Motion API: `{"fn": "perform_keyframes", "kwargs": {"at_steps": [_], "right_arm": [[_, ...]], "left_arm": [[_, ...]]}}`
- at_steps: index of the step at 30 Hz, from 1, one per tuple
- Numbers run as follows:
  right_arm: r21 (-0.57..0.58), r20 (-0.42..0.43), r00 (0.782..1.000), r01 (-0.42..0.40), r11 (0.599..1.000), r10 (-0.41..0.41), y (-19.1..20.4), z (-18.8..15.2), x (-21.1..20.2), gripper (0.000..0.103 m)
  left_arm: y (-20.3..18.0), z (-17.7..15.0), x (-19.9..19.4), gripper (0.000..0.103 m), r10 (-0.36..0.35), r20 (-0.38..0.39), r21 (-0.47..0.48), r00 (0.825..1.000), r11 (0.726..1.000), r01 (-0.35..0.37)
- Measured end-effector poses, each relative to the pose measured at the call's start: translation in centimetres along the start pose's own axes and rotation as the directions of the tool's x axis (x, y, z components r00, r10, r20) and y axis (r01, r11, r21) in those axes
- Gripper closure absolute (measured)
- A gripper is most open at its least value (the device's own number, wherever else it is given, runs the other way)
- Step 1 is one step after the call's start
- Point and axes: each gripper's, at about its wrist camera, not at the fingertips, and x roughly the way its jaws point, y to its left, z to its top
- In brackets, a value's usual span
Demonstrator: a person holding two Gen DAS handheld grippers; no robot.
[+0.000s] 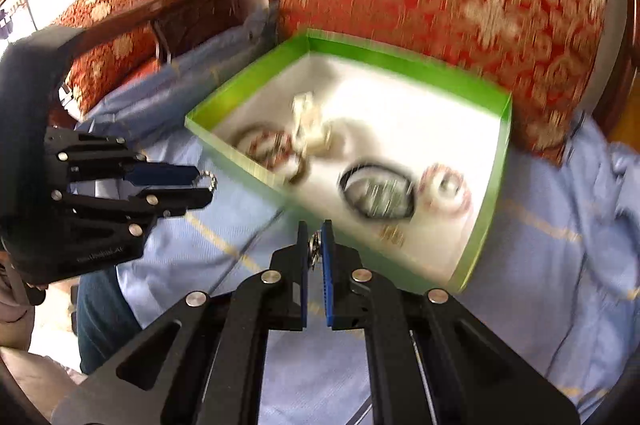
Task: Organize jewelry
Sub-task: 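Drop the rhinestone ring into the box with the left tool while the right tool drops the silver rings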
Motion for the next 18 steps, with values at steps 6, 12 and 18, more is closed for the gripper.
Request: {"fn": "perform_keyframes", "kwargs": {"at_steps": [6, 12, 18], "right_arm": [[0.038, 0.041, 0.998, 0.039, 0.999, -0.041, -2.9, 4.8, 1.2, 0.096], [0.049, -0.017, 0.995, 0.097, 0.994, -0.096, -4.7, 6.9, 5.9, 0.096], [0.093, 0.014, 0.977, 0.209, 0.973, -0.212, -4.8, 6.0, 5.4, 0.013]], "left_arm": [[1.5, 6.6, 0.8, 0.082, 0.017, 0.030, 0.005, 0.999, 1.000, -0.017], [3.3, 9.8, 5.8, 0.070, -0.017, -0.009, -0.062, 1.000, 0.998, 0.016], [3.5, 9.0, 4.5, 0.026, 0.028, 0.050, -0.097, 0.998, 0.995, -0.023]]}}
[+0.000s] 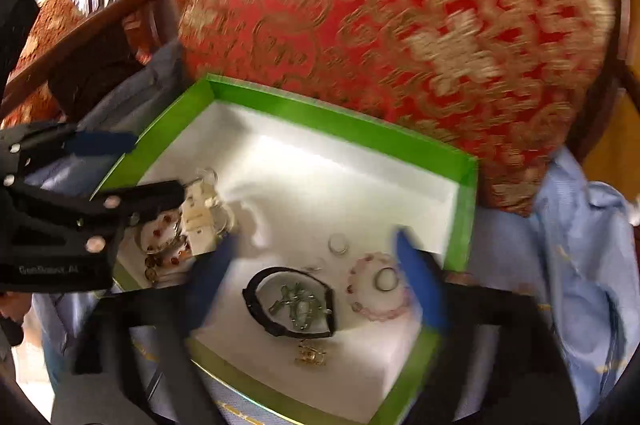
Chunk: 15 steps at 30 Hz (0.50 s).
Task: Organize jewelry
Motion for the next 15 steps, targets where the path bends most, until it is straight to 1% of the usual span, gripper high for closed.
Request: {"fn": "perform_keyframes", "kwargs": {"at_steps": [2, 4, 6, 8, 11, 15], "right_arm": [[0.007, 0.016, 0.999, 0.031, 0.999, -0.031, 0.0, -0.5, -0.9, 0.010], [0.023, 0.006, 0.998, 0.059, 0.998, -0.059, 0.0, -0.9, -1.3, 0.004], [0.046, -0.019, 0.996, 0.090, 0.995, -0.090, -0.1, -1.4, -1.6, 0.004], [0.063, -0.033, 0.995, 0.095, 0.994, -0.093, -0.4, -1.9, -2.1, 0.004], [0.074, -0.047, 0.995, 0.092, 0.993, -0.088, -0.3, -2.4, -2.3, 0.004], [0.074, -0.053, 0.994, 0.098, 0.992, -0.094, -0.1, -2.8, -2.6, 0.004]], "left_arm": [[-0.2, -0.6, -0.9, 0.018, 0.035, 0.026, -0.011, 0.999, 0.999, -0.034], [-0.4, -1.1, -1.6, 0.015, 0.049, 0.039, -0.017, 0.998, 0.999, -0.048], [-0.7, -1.5, -2.0, 0.013, 0.059, 0.040, -0.026, 0.997, 0.998, -0.057], [-0.9, -1.8, -2.2, 0.010, 0.050, 0.032, -0.041, 0.998, 0.998, -0.049], [-1.2, -2.2, -2.2, 0.009, 0.035, 0.019, -0.056, 0.999, 0.998, -0.034], [-1.4, -2.6, -2.3, 0.008, 0.035, 0.008, -0.050, 0.999, 0.998, -0.034]]}}
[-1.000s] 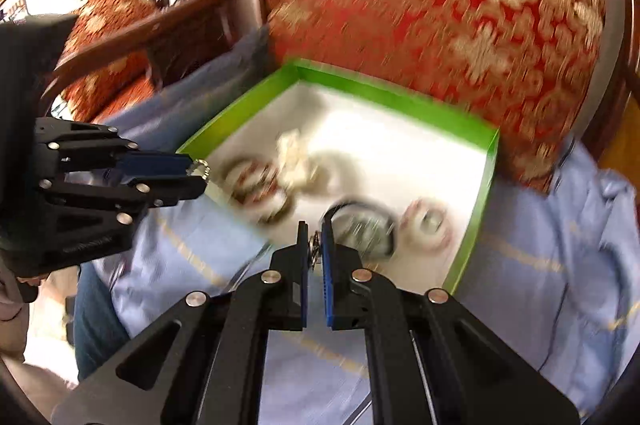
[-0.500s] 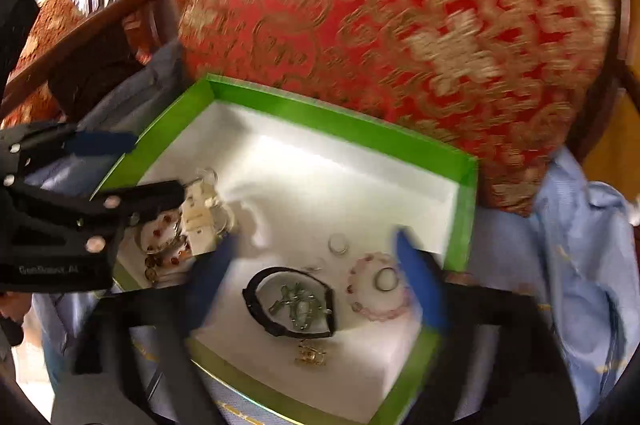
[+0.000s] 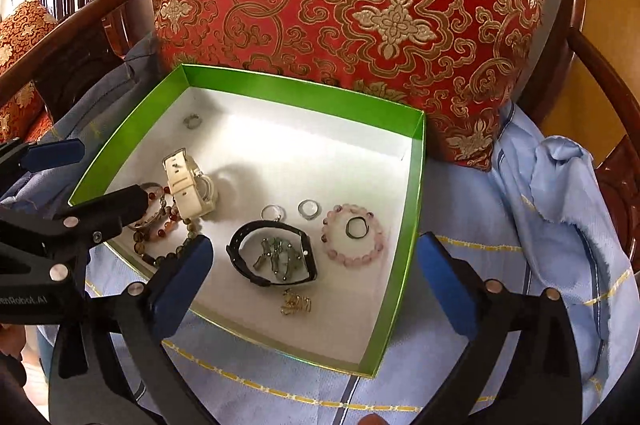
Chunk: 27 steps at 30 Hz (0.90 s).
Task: Organize jewelry
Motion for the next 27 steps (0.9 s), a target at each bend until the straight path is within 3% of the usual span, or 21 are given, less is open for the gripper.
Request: {"fn": "perform_keyframes", "kwargs": {"at_steps": [27], "right_arm": [[0.030, -0.020, 1.000, -0.010, 0.999, 0.011, 0.08, -0.05, -0.14, 0.004]], "left_arm": [[-0.42, 0.01, -0.34, 0.006, -0.012, -0.009, 0.022, 1.000, 1.000, 0.012]]}}
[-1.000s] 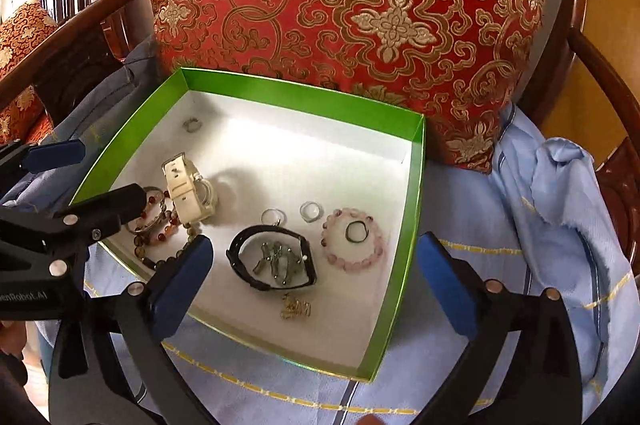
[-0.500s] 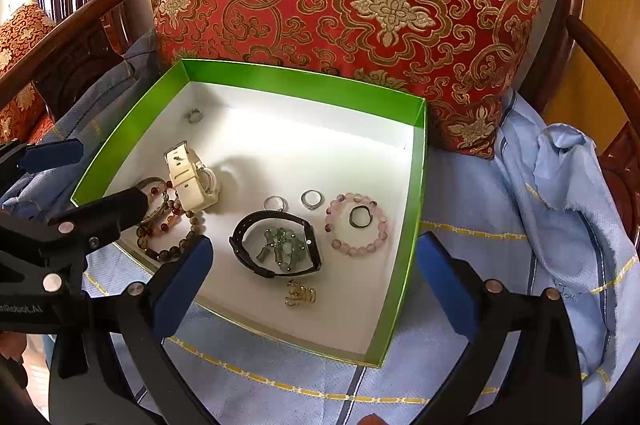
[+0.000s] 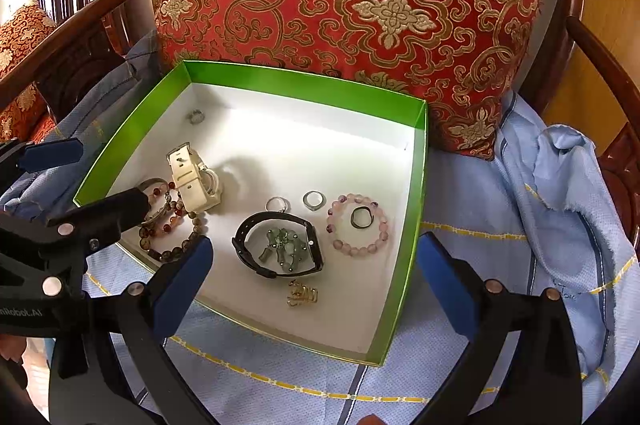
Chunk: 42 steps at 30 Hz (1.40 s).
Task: Organize jewelry
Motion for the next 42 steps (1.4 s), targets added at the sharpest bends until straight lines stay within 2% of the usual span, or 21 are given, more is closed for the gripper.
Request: {"fn": "perform_keyframes", "kwargs": {"at_steps": [42], "right_arm": [[-0.016, -0.004, 1.000, -0.020, 1.000, 0.020, 0.18, 0.55, 0.51, 0.003]], "left_arm": [[0.07, 0.02, -0.10, 0.005, 0.011, 0.007, 0.003, 1.000, 1.000, -0.011]]}}
